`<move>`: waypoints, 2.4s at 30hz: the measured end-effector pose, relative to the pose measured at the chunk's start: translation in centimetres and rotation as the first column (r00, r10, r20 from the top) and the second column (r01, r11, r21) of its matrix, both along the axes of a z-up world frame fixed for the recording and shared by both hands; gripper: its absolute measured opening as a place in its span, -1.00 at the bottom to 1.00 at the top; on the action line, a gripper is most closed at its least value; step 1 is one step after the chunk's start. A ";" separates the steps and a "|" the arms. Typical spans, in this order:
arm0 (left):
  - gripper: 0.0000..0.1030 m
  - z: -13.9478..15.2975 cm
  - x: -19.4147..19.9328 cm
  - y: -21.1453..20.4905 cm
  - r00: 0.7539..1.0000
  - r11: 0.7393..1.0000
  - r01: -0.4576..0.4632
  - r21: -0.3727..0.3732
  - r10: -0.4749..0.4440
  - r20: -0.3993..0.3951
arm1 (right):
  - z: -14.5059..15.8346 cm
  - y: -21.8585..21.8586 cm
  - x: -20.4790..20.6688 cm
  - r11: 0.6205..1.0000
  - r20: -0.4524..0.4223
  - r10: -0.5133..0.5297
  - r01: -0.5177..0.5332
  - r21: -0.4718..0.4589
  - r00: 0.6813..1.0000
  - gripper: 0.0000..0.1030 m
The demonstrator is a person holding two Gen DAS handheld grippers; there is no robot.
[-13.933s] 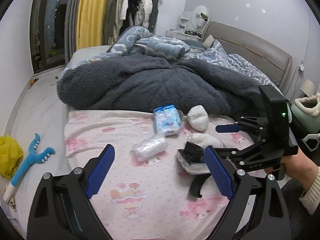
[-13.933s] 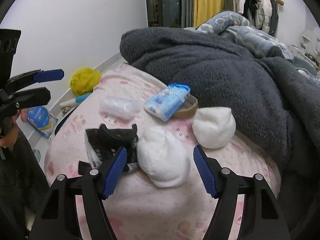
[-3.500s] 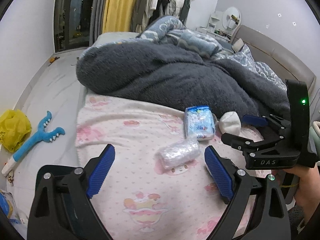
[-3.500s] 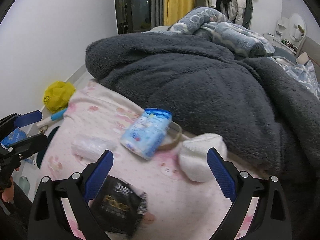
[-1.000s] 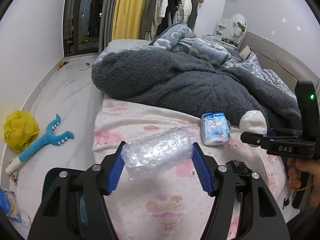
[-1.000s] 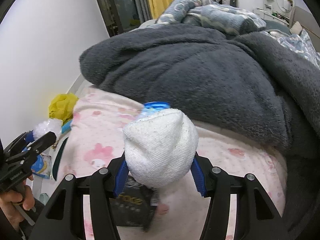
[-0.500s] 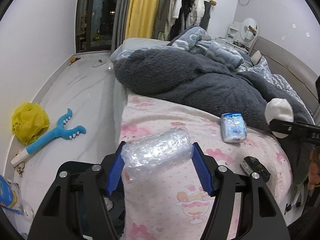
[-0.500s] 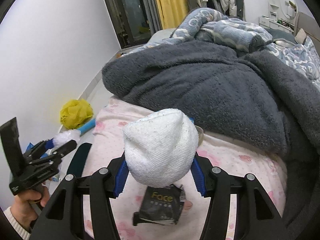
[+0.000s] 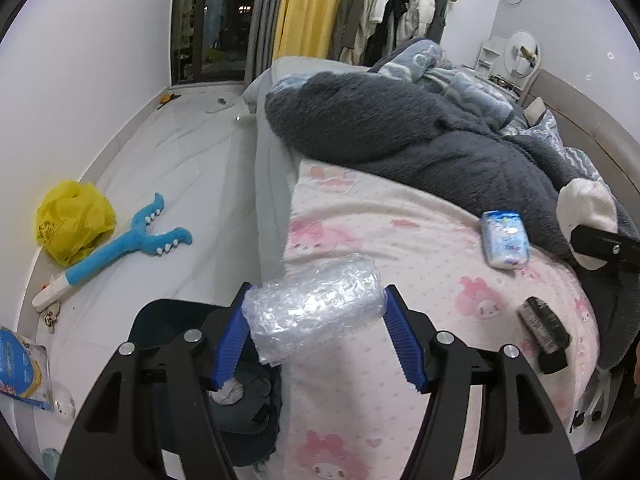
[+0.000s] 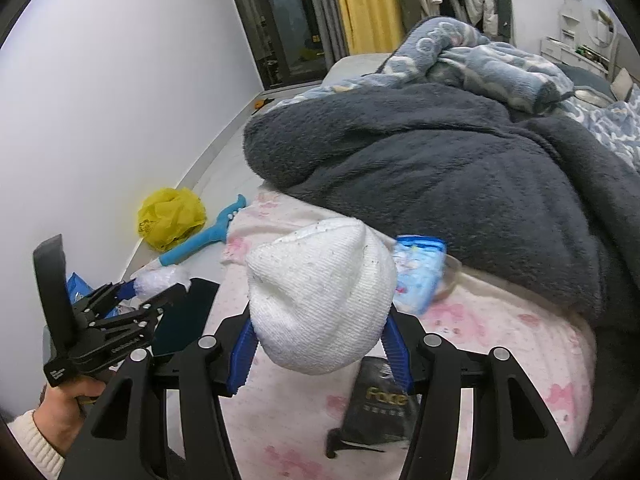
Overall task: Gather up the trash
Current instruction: 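Carry the bubble wrap and white ball with both tools over the green bin, then open the left tool to drop the bubble wrap into the bin, then lower the white ball over the bin and open the right tool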
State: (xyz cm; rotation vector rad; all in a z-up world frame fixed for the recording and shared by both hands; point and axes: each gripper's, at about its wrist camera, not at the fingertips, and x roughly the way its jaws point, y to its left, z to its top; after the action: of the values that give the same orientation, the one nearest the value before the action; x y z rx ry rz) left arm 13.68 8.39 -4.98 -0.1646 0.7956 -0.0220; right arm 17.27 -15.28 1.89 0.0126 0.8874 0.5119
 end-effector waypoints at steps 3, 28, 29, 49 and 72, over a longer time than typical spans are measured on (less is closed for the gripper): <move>0.31 -0.6 -0.1 0.9 1.000 1.000 -0.012 -0.004 0.012 -0.016 | 0.0 0.9 0.1 1.000 0.004 0.017 -0.017 0.009 1.000 0.09; 0.31 -5.7 -2.0 10.3 0.975 0.994 -0.110 -0.009 0.107 -0.193 | -1.8 12.5 0.3 0.981 -0.014 0.192 -0.191 0.023 0.981 0.09; 0.31 -6.0 -2.0 10.6 0.973 0.993 -0.114 -0.011 0.109 -0.203 | -2.1 13.0 0.4 0.980 -0.017 0.199 -0.199 0.019 0.980 0.09; 0.35 -13.1 -3.1 17.6 0.868 0.967 -0.236 -0.099 0.164 -0.469 | -6.3 23.4 -0.7 0.928 -0.074 0.365 -0.369 -0.050 0.928 0.09; 0.62 -8.1 -6.0 21.4 0.938 0.966 -0.237 -0.100 0.201 -0.284 | -13.0 29.5 -0.8 0.900 -0.204 0.394 -0.421 -0.112 0.896 0.09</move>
State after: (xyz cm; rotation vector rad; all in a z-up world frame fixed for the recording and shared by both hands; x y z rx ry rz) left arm 7.65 29.77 -13.04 -0.3893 1.0469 0.1627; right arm 16.50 14.22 -11.06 -0.2797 1.1096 0.8445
